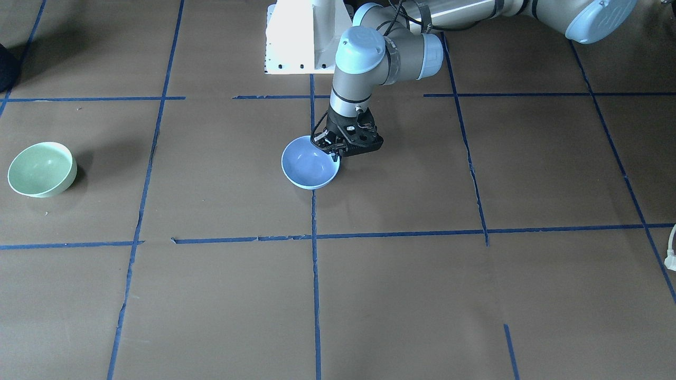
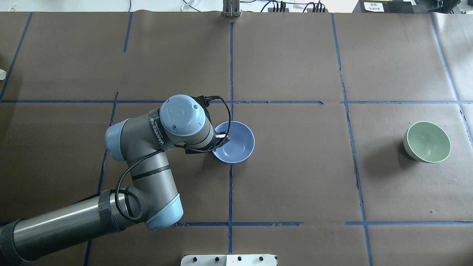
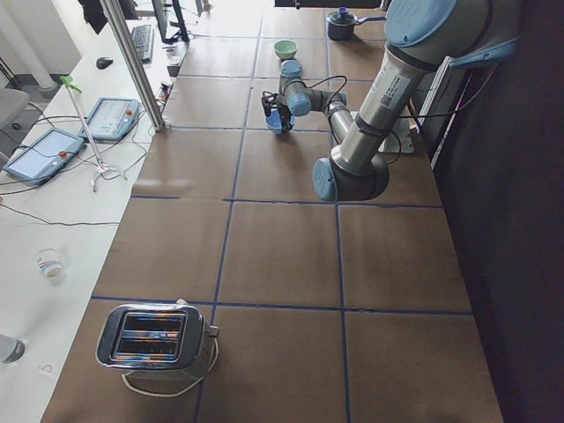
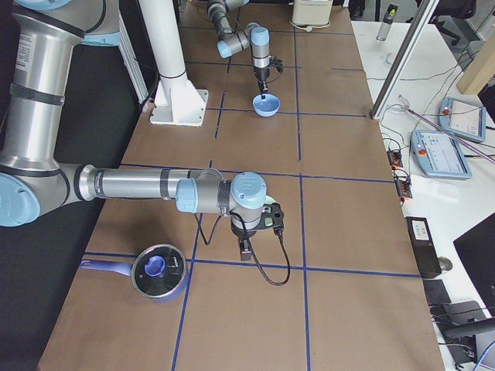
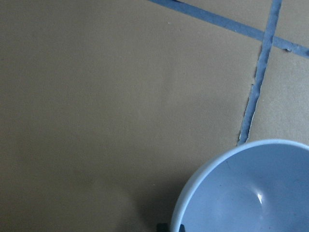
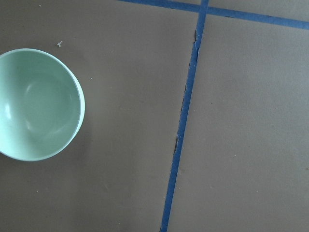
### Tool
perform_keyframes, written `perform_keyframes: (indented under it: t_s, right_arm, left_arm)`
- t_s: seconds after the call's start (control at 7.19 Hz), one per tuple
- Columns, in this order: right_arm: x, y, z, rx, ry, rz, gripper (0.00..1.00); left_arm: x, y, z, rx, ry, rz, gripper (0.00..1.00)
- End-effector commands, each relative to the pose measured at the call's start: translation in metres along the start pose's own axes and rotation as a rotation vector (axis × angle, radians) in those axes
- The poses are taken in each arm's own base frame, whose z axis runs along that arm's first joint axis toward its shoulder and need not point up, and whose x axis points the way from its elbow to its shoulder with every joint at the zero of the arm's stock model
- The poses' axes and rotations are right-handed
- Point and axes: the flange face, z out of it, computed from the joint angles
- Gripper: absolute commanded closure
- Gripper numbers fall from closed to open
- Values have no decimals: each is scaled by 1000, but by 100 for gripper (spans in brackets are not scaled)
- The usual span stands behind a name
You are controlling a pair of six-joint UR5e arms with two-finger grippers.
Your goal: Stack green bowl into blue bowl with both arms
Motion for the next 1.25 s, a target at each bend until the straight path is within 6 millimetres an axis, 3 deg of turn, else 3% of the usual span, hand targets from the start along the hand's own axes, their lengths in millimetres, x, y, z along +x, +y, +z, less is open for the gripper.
perform_keyframes:
  t_s: [0.0, 0.14, 0.42, 0.56, 0.83, 1.11]
  right_arm:
    - [0, 0, 0, 1, 0, -1, 0]
    - [-5, -7, -5, 12, 1, -12, 0]
    - [-13, -18, -13, 39, 5, -43, 0]
    - [-16, -20, -14, 48, 4, -45, 0]
    - [-29, -27, -11, 40, -4, -16, 0]
    - [-35, -35, -15, 51, -16, -28, 0]
  left_arm:
    - [-9, -3, -1, 6, -7, 6, 0]
    - [-27, -25, -27, 16, -15, 57, 0]
    - [-111, -57, -127, -62, -93, 246, 0]
    - [-182, -72, -153, -58, -157, 385, 0]
    - [-330, -143, -196, -105, -218, 540, 0]
    - [-508, -219, -255, -140, -179, 619, 0]
